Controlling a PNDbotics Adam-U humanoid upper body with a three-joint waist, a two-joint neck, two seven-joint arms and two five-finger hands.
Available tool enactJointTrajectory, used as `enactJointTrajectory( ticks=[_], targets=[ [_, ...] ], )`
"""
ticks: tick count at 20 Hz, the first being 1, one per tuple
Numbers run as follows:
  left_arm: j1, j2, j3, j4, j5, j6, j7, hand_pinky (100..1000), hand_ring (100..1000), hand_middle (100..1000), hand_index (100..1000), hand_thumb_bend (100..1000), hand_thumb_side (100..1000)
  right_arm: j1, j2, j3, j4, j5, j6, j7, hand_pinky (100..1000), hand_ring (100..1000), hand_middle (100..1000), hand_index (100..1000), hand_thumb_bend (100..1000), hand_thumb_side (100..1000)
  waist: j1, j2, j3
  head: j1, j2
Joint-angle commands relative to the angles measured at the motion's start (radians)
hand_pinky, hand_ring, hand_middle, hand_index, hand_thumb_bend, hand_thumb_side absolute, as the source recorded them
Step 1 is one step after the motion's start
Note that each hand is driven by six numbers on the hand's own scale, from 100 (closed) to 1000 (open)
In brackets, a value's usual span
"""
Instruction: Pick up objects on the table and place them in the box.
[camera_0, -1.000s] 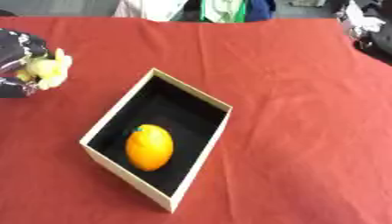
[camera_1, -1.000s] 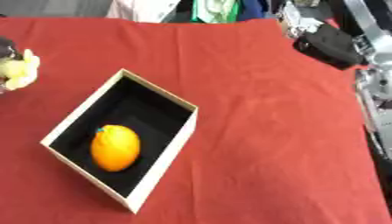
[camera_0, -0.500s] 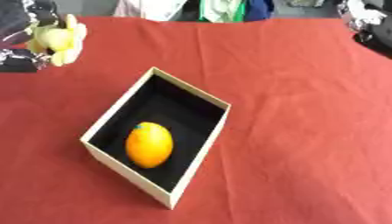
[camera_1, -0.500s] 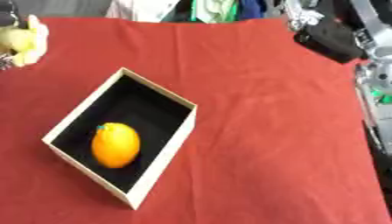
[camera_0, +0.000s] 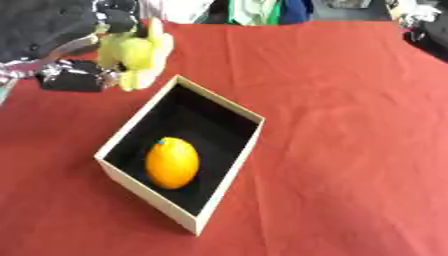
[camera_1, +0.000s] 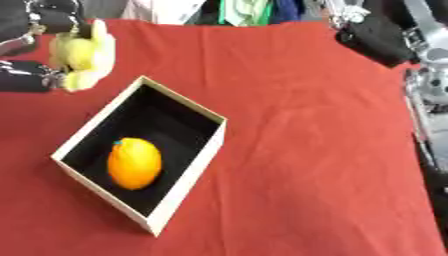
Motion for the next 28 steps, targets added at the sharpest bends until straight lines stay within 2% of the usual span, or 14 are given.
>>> enactJointTrajectory(
  ticks=[1, 5, 15, 21, 23, 25, 26, 27, 28],
  targets=[
    [-0.003, -0.011, -0.024, -0.052, 0.023, 0.004, -0.06, 399, 487, 484, 507, 100, 125, -0.009, -0.015, -0.014, -0.02, 0.007, 0.003, -0.004, 778, 691, 571, 993, 100, 672, 0.0, -0.017, 0.003, -0.002, 0.002],
    [0.021, -0.031, -0.061, -0.035, 0.02, -0.006, -0.11, 400, 489, 487, 511, 100, 151, -0.008, -0.012, -0.015, -0.02, 0.008, 0.004, -0.004, 778, 690, 571, 994, 100, 673, 0.0, -0.012, 0.005, -0.002, 0.002],
    [0.056, -0.09, -0.129, 0.084, -0.035, -0.058, -0.15, 411, 504, 507, 540, 100, 195, -0.009, -0.006, -0.018, -0.02, 0.008, 0.003, -0.005, 777, 690, 570, 994, 100, 673, -0.001, -0.006, 0.001, 0.001, -0.002],
    [0.063, -0.103, -0.138, 0.15, -0.11, -0.08, -0.181, 468, 553, 572, 619, 100, 159, -0.01, -0.007, -0.018, -0.02, 0.006, -0.002, -0.005, 778, 691, 571, 993, 100, 671, -0.001, -0.006, -0.002, 0.002, -0.002],
    [0.063, -0.105, -0.141, 0.156, -0.137, -0.096, -0.192, 535, 616, 664, 710, 103, 135, -0.01, -0.006, -0.02, -0.02, 0.006, -0.001, -0.006, 778, 690, 570, 993, 100, 671, -0.002, -0.005, -0.002, 0.003, -0.001],
    [0.062, -0.105, -0.142, 0.155, -0.172, -0.119, -0.211, 606, 712, 744, 776, 221, 202, -0.01, -0.006, -0.02, -0.02, 0.006, 0.0, -0.006, 778, 690, 571, 994, 100, 672, -0.002, -0.004, -0.002, 0.003, 0.001],
    [0.062, -0.104, -0.14, 0.152, -0.192, -0.129, -0.218, 644, 768, 783, 811, 304, 327, -0.009, -0.006, -0.02, -0.02, 0.006, 0.0, -0.006, 778, 690, 571, 994, 100, 672, -0.002, -0.004, -0.001, 0.004, 0.001],
    [0.062, -0.103, -0.137, 0.148, -0.211, -0.137, -0.221, 652, 780, 792, 820, 323, 361, -0.009, -0.006, -0.021, -0.02, 0.006, 0.0, -0.006, 778, 690, 570, 994, 100, 672, -0.002, -0.004, -0.001, 0.004, 0.003],
    [0.063, -0.101, -0.133, 0.145, -0.23, -0.141, -0.222, 683, 826, 824, 853, 387, 482, -0.009, -0.007, -0.021, -0.02, 0.006, 0.0, -0.006, 778, 690, 570, 994, 100, 672, -0.002, -0.004, 0.0, 0.003, 0.004]
  ],
)
